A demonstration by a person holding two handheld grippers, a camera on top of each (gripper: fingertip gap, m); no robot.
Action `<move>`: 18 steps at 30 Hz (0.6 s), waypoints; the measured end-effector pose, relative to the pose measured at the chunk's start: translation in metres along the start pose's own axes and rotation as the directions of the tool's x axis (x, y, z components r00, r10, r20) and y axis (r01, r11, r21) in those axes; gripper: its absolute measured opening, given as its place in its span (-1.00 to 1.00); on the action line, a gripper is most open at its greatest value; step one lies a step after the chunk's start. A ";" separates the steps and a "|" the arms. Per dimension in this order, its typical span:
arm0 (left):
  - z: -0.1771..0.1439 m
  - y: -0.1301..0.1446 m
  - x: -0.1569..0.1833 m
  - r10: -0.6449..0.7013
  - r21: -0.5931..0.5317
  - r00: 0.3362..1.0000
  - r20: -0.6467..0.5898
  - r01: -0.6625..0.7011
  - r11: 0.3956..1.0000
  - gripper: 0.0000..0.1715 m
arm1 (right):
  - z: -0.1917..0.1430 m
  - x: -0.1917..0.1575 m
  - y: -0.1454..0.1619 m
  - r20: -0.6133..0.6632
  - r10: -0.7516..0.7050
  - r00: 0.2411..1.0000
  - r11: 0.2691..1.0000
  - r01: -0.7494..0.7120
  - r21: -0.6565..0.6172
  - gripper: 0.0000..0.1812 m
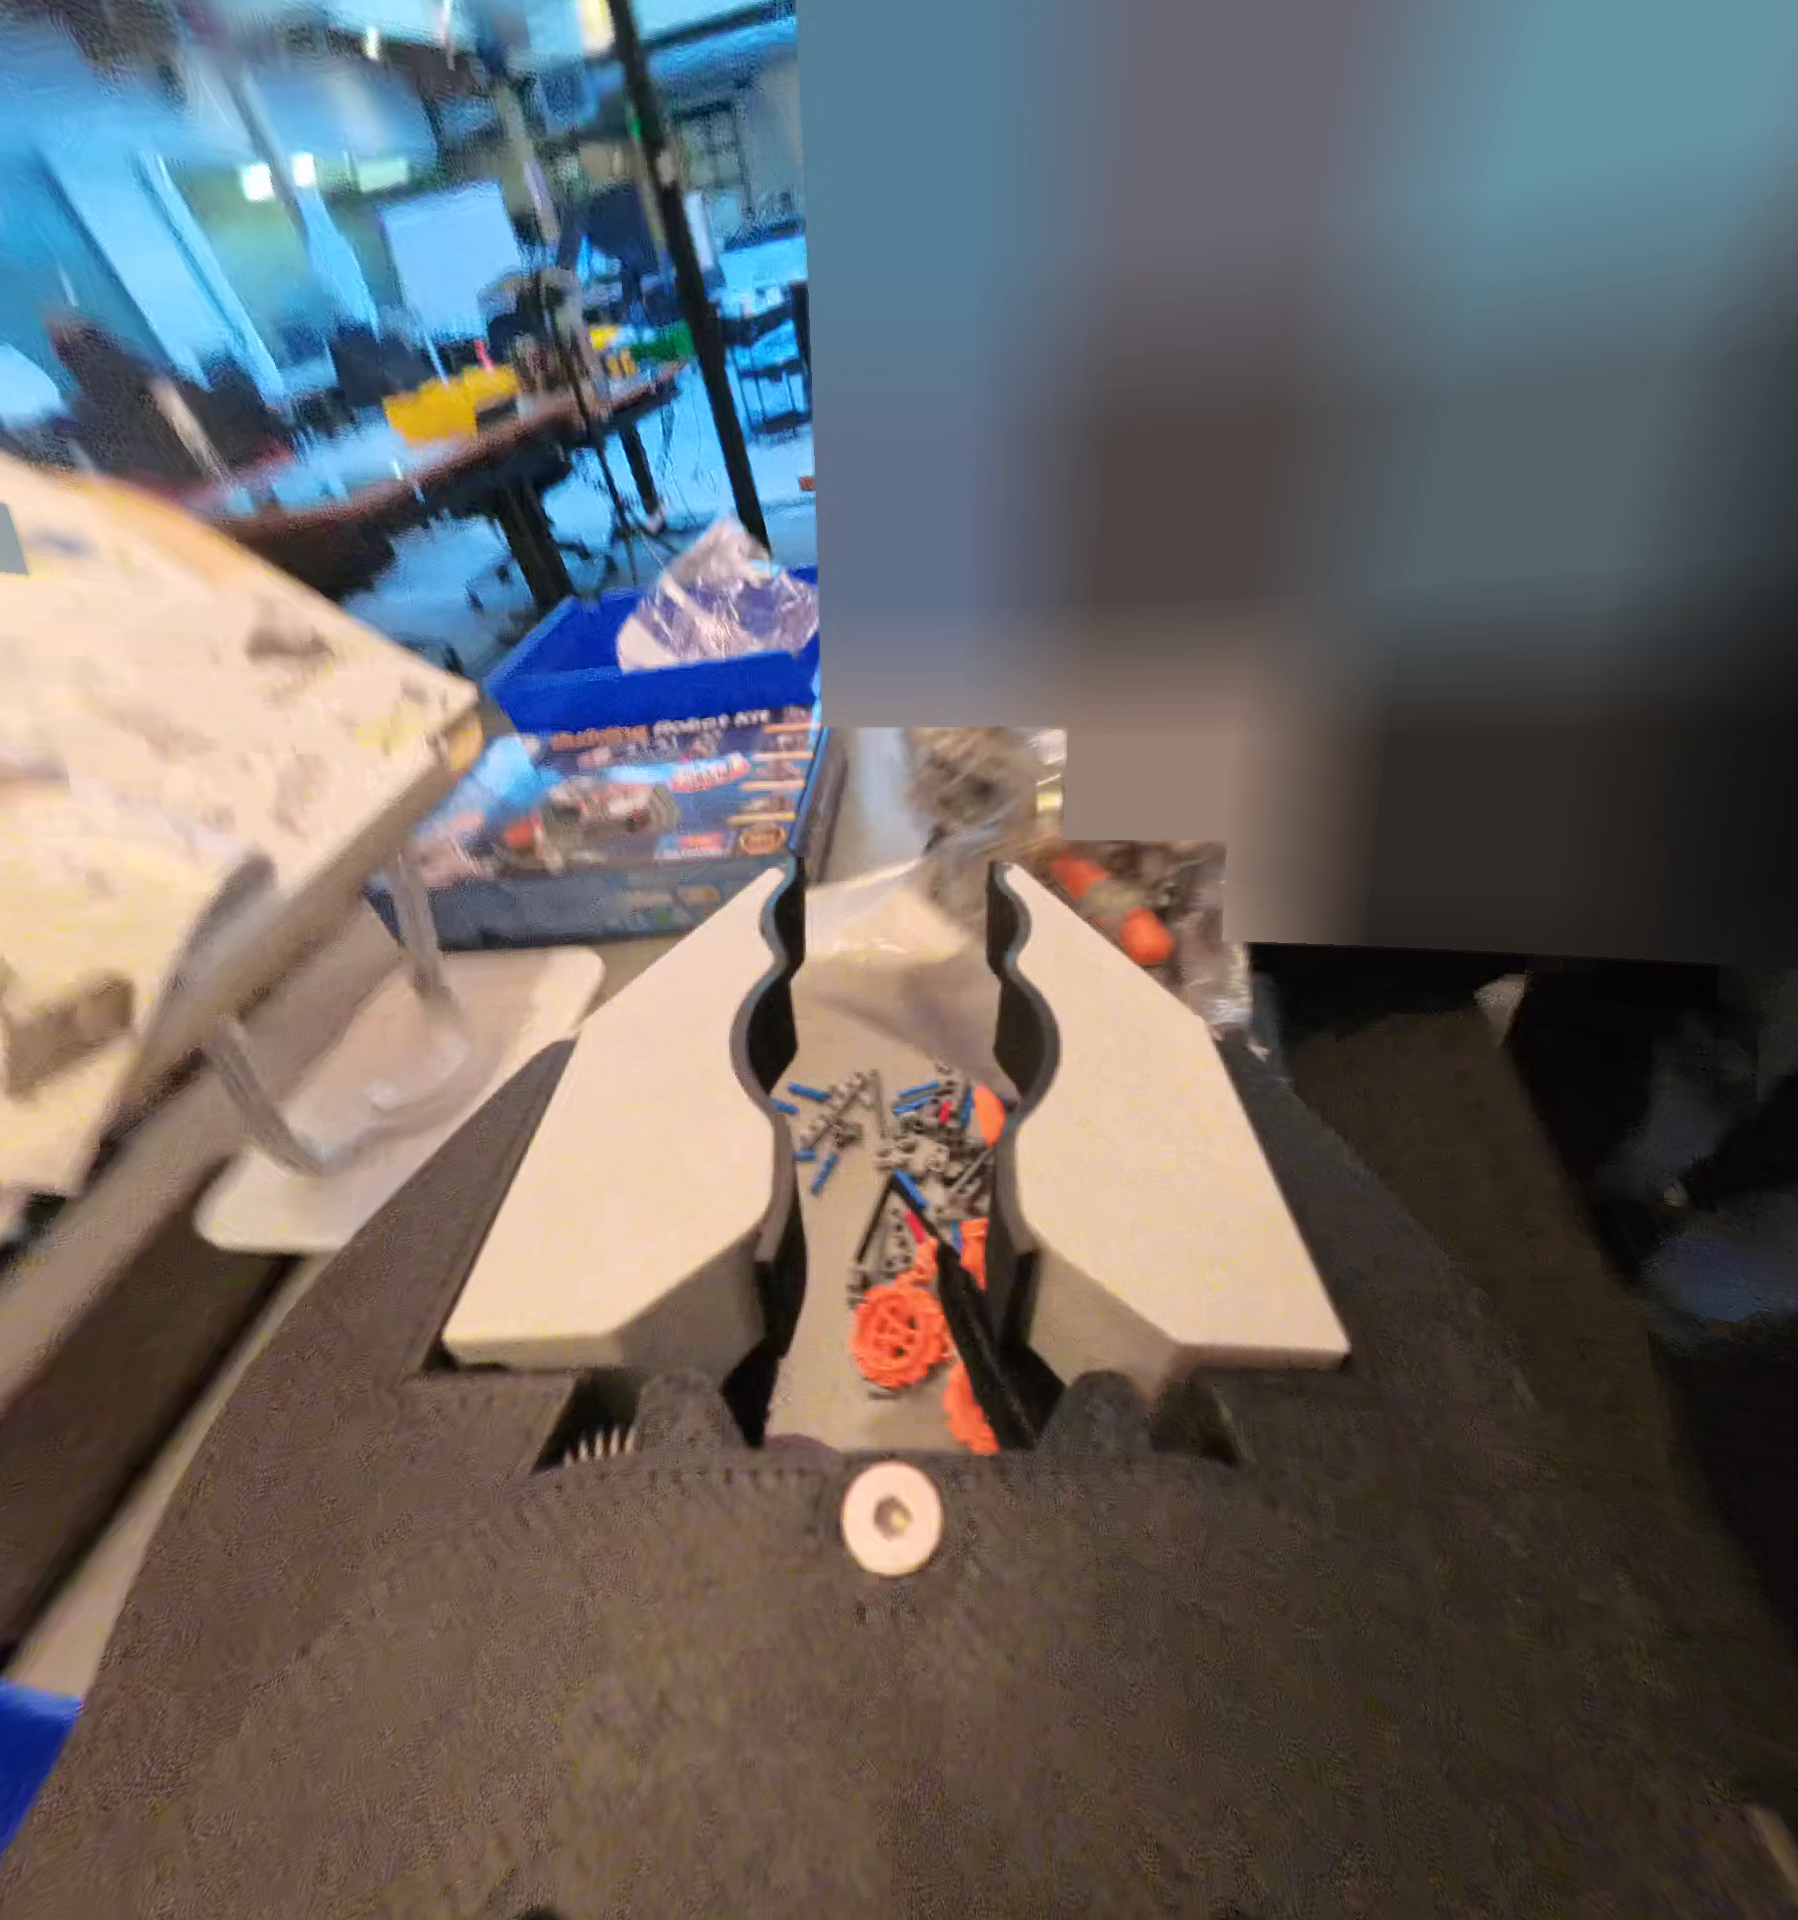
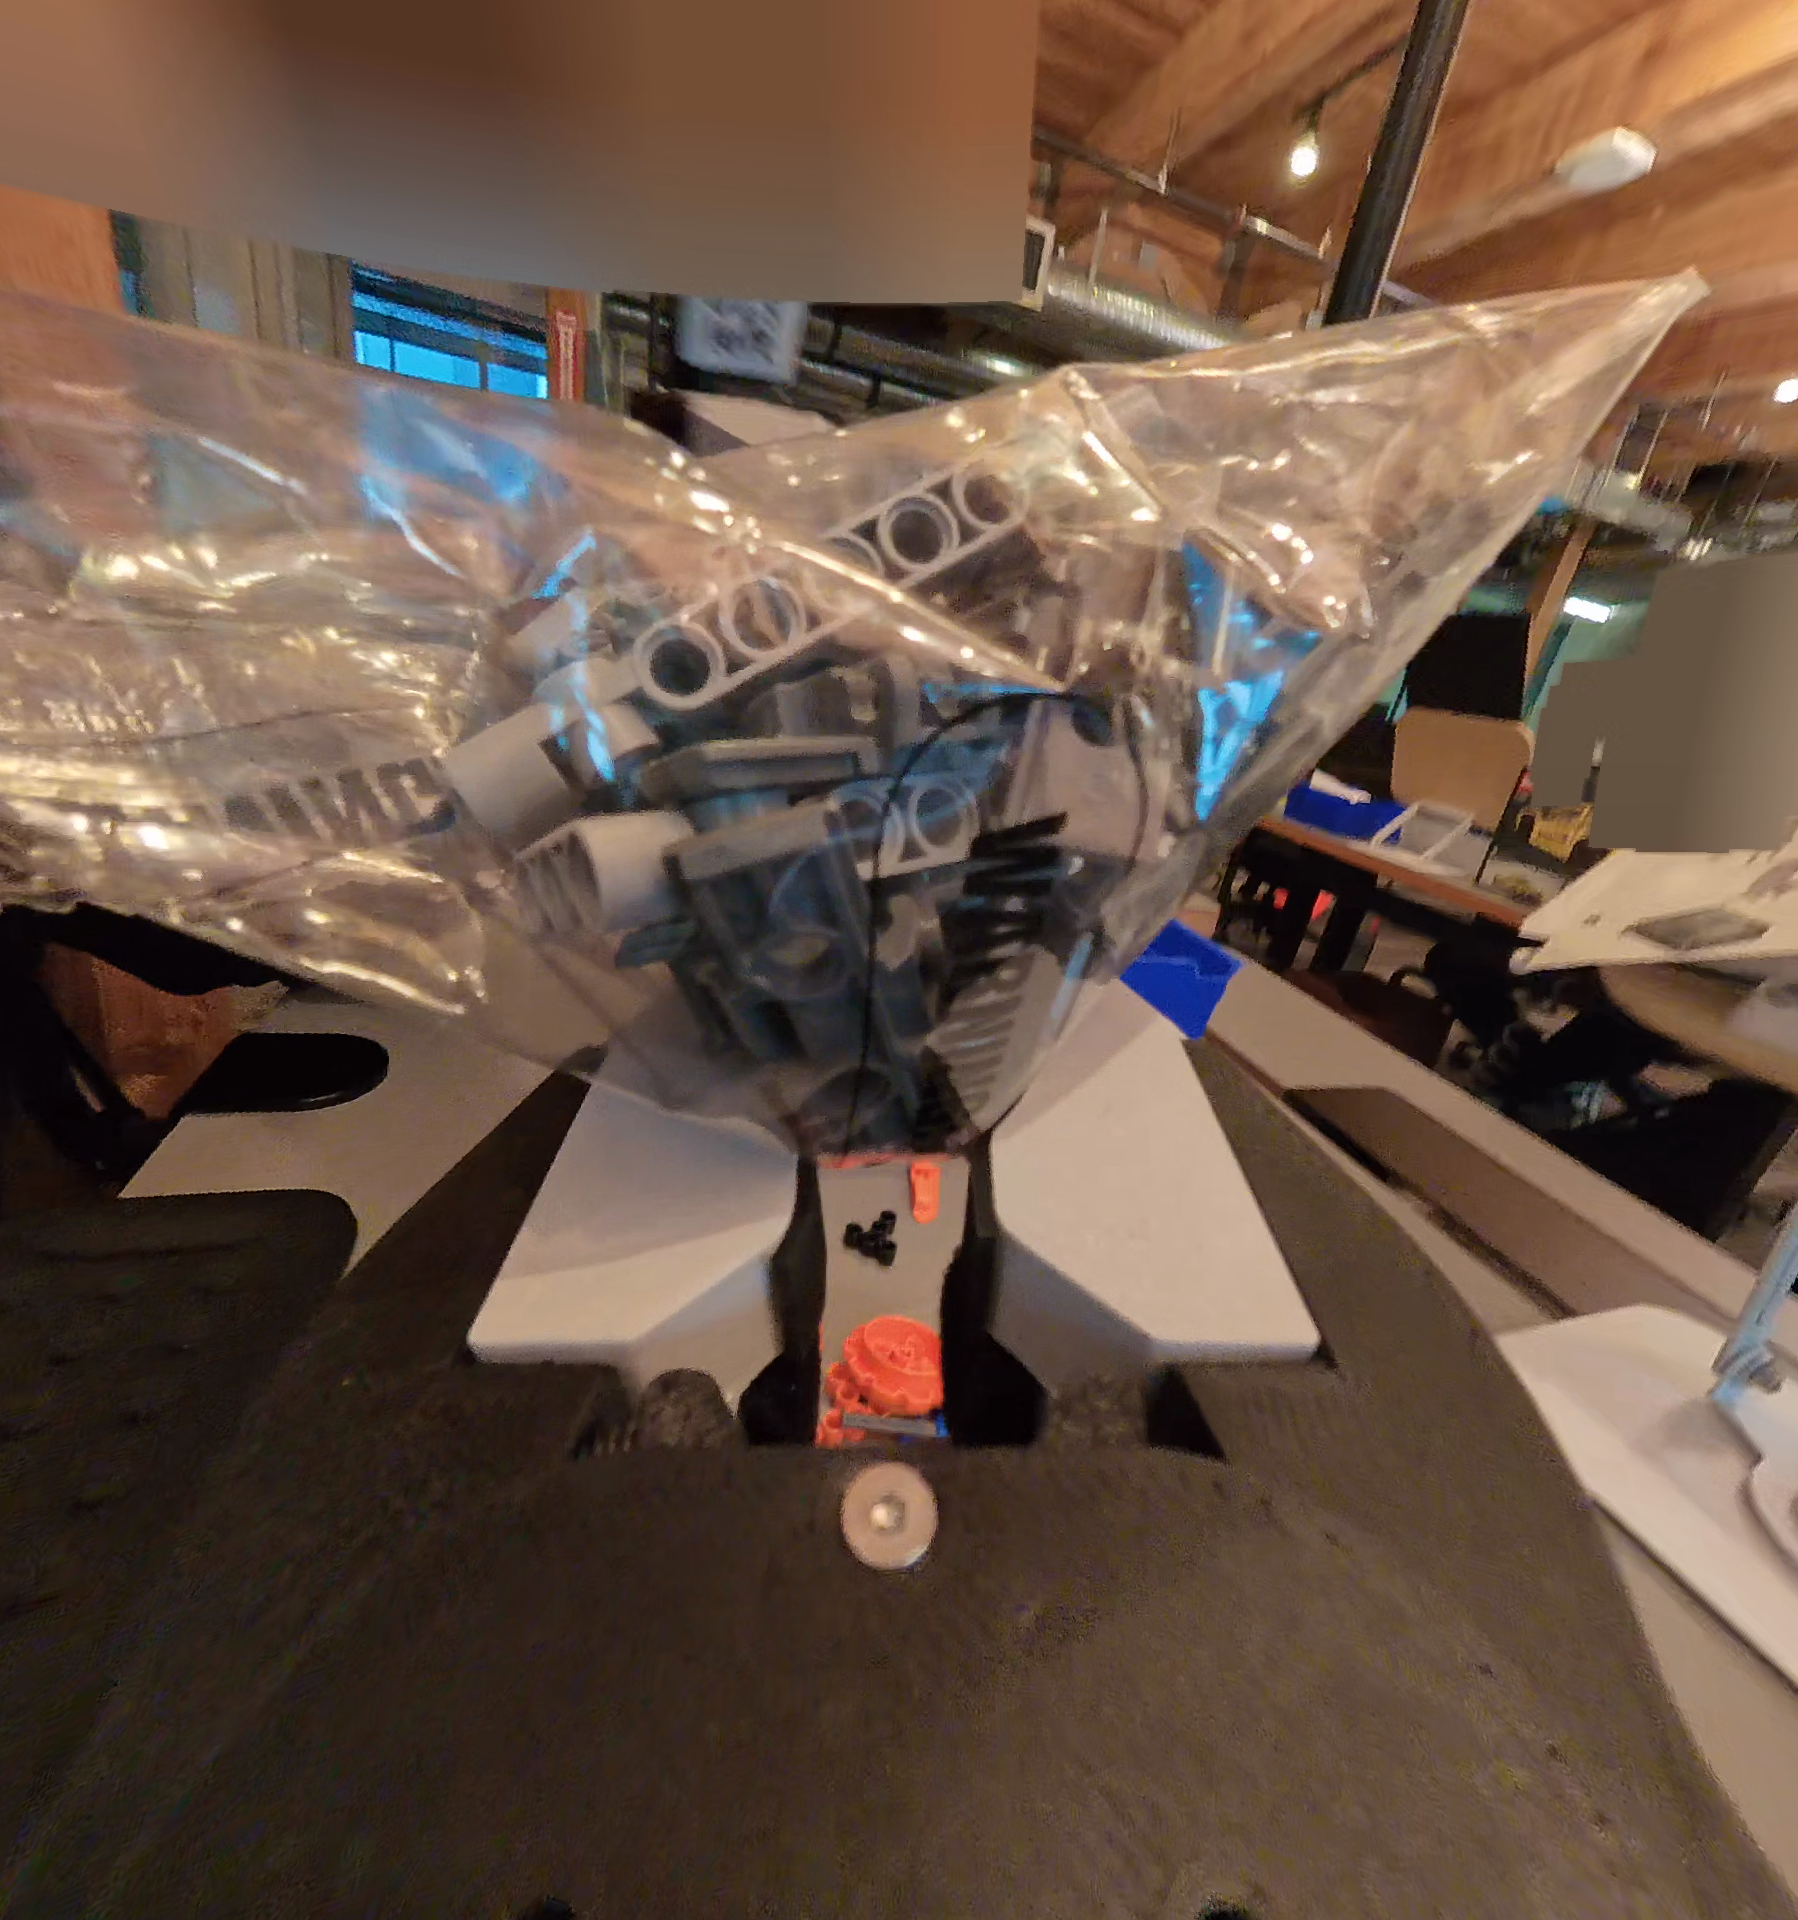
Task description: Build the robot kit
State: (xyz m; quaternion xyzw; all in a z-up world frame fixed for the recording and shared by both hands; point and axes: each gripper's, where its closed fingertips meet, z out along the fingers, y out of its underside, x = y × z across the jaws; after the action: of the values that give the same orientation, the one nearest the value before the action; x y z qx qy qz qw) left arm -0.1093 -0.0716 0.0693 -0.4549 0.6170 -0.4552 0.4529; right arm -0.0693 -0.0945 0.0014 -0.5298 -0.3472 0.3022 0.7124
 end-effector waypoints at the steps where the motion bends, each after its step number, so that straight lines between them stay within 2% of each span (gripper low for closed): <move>1: 0.001 0.005 -0.010 -0.086 0.013 0.996 -0.004 0.086 0.996 -0.62 | -0.001 -0.002 -0.005 0.001 -0.029 1.000 0.999 0.029 0.013 -0.78; 2: 0.004 0.011 -0.013 -0.148 0.016 0.988 -0.034 0.149 0.989 -0.63 | -0.003 -0.005 -0.010 0.000 -0.059 0.998 0.998 0.059 0.021 -0.78; 5: 0.026 0.042 -0.008 -0.311 -0.091 0.945 -0.106 0.302 0.949 -0.51 | -0.007 -0.008 -0.019 0.009 -0.084 0.996 0.995 0.083 0.048 -0.78; 10: 0.048 0.050 0.008 -0.527 -0.108 0.811 -0.254 0.517 0.849 -0.58 | -0.014 0.002 -0.012 0.020 -0.020 1.000 0.999 0.019 0.046 -0.77; 15: 0.052 0.048 0.012 -0.555 -0.075 0.771 -0.313 0.562 0.824 -0.82 | -0.017 0.008 -0.007 0.002 -0.009 1.000 0.999 0.009 0.033 -0.77; 18: 0.053 0.049 0.013 -0.535 -0.074 0.787 -0.307 0.541 0.838 -0.88 | -0.017 0.009 -0.005 -0.011 -0.031 0.999 0.999 0.031 0.016 -0.77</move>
State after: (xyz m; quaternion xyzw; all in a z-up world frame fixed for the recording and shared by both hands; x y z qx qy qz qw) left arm -0.0675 -0.0834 0.0104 -0.5286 0.5220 -0.6375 0.2041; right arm -0.0498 -0.0975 0.0041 -0.5201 -0.3492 0.2912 0.7231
